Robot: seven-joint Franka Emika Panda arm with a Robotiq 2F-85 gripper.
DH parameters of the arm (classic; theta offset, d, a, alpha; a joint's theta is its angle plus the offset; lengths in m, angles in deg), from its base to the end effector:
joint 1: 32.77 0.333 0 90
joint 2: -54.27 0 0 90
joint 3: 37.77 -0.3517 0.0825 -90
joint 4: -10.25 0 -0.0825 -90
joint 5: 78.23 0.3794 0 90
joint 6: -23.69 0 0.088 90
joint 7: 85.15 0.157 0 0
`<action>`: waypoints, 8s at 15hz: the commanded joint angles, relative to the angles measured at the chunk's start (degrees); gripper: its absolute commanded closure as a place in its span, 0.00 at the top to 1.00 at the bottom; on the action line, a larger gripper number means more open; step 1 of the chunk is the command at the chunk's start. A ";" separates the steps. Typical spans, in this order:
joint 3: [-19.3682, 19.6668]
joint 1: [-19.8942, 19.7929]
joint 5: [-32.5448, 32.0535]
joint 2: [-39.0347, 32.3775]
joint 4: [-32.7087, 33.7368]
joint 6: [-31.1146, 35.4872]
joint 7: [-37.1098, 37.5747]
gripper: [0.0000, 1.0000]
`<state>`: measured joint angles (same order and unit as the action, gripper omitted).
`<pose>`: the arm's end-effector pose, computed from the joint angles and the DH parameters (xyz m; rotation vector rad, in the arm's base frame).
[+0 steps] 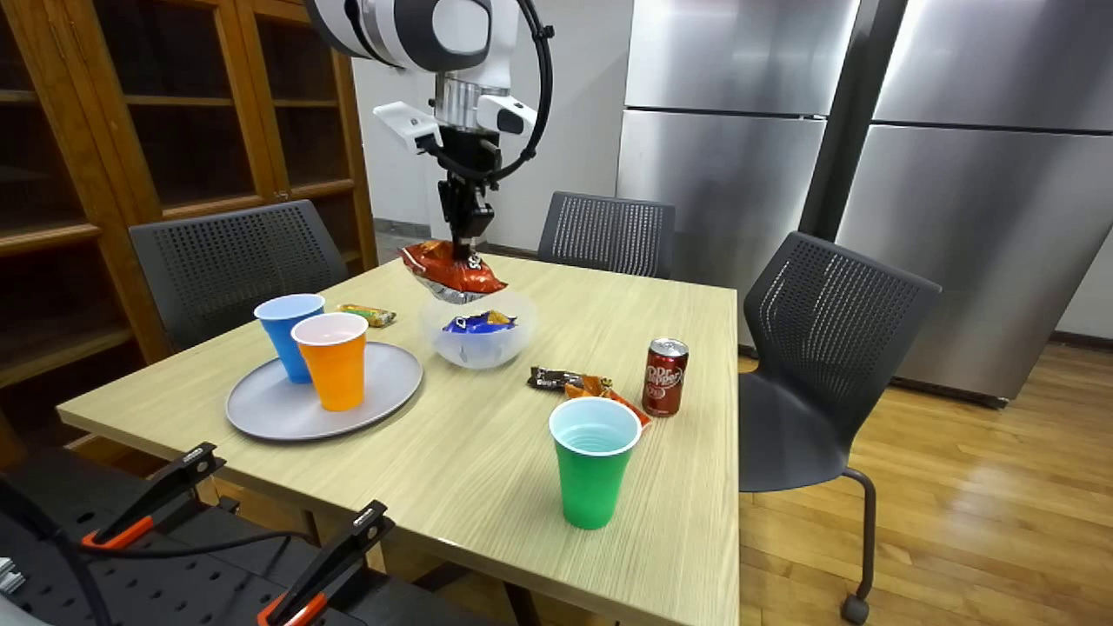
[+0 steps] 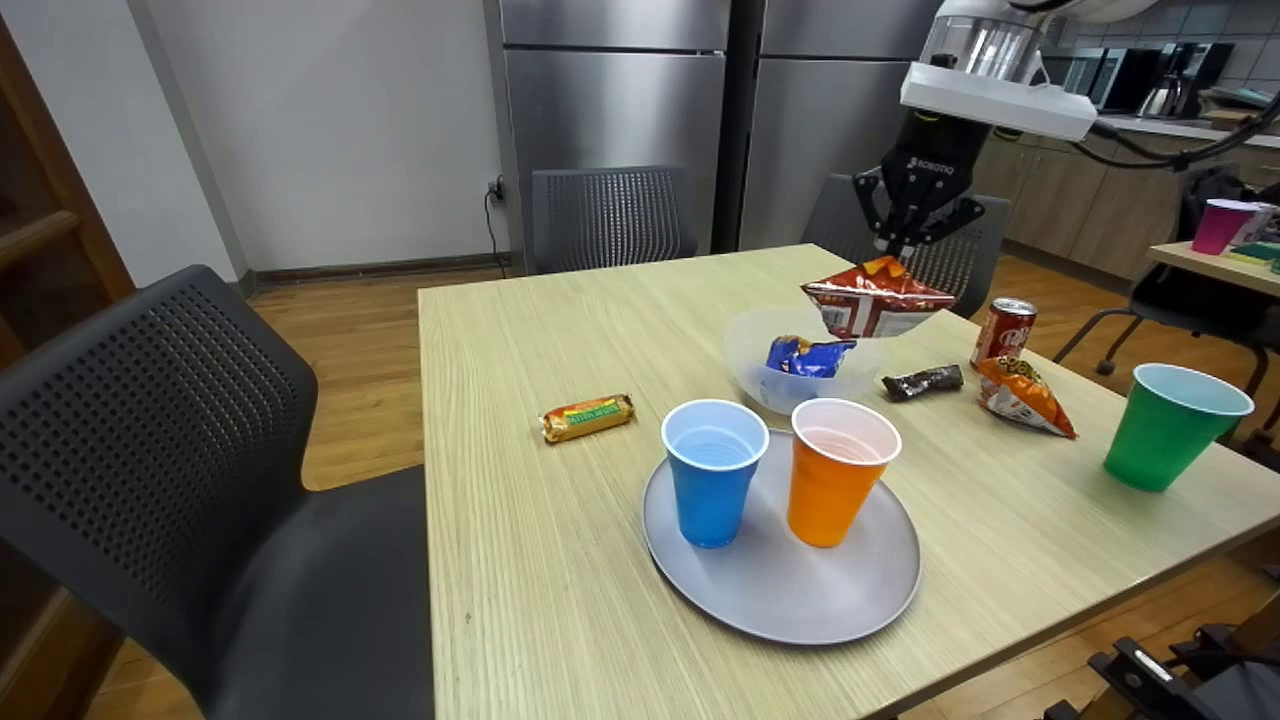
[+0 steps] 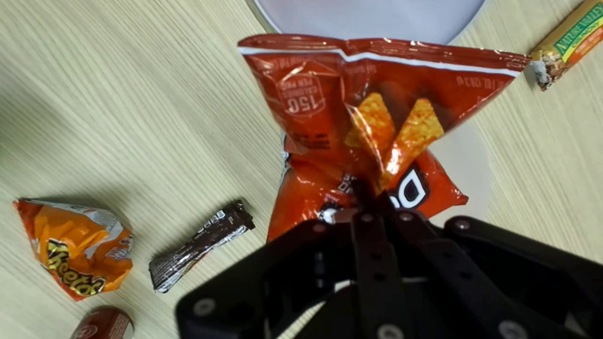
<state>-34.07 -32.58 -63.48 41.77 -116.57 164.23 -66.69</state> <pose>0.5581 -0.0261 0.2703 -2.8639 0.8532 -0.0044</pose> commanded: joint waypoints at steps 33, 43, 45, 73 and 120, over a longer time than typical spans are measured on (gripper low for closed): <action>2.70 6.51 -6.57 -21.97 24.39 -0.92 12.49 0.79; 4.19 4.83 -6.21 -12.68 13.76 0.61 11.32 1.00; 4.69 4.12 -6.15 -10.43 11.08 0.84 11.09 1.00; 10.41 -9.12 -4.91 5.82 -13.84 5.19 6.47 1.00; 19.60 -15.05 -4.48 -3.60 -16.57 9.86 14.77 0.49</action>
<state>-14.87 -48.63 -67.76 39.31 -134.81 175.32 -53.83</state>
